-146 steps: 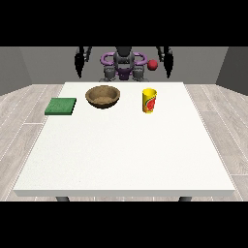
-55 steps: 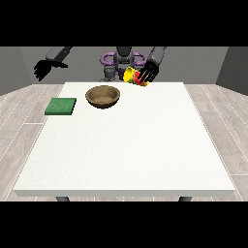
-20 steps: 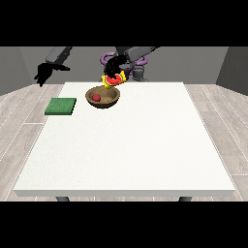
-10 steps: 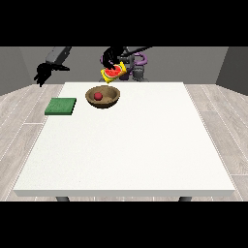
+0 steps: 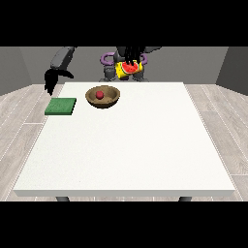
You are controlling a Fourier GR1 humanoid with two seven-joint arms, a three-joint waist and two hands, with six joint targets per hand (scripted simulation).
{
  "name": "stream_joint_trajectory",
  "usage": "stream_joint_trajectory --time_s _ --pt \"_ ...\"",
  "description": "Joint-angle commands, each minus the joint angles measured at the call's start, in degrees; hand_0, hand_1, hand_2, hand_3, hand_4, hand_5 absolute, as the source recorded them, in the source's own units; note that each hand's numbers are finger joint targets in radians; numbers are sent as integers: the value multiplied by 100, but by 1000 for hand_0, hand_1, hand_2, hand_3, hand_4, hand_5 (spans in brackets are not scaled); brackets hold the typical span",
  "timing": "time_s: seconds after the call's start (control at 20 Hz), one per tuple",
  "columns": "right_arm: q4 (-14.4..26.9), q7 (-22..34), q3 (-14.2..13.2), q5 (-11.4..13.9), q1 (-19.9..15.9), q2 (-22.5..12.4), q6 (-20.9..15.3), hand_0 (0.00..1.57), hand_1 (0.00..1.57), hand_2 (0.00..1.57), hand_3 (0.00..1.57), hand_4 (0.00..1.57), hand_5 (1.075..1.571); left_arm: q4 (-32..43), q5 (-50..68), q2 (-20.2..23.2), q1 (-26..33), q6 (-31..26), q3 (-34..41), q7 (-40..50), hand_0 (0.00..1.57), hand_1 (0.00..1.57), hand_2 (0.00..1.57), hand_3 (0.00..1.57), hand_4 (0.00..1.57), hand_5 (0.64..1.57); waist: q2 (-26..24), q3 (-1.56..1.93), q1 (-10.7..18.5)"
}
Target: Pick the cup and pour the ball into the bowl, then pick the bowl and place it on the pad
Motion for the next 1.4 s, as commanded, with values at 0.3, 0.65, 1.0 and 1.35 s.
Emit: stream_joint_trajectory --time_s 0.3,0.65,1.0,1.35 --pt "-318 -189 18 -75 57 492 -350 0 0 0 0 225 1565 -539 3154 1 947 794 2218 -1206 1244 1244 1571 1243 907 1546 678 -17 153" --pt "-819 -109 282 -88 -232 906 -318 0 0 0 0 393 1570 -295 5028 -212 1079 720 3299 -2555 287 287 0 0 832 1559 1344 -6 -339" --pt "-1114 262 894 273 210 1427 -558 0 0 0 0 185 1544 358 5817 -335 1621 443 3604 -3074 0 0 0 0 0 1520 686 17 -791" --pt "-1158 401 996 245 141 1617 -774 0 0 0 0 82 1543 790 6286 129 1495 56 3936 -3674 0 0 0 0 0 1533 739 18 -836"
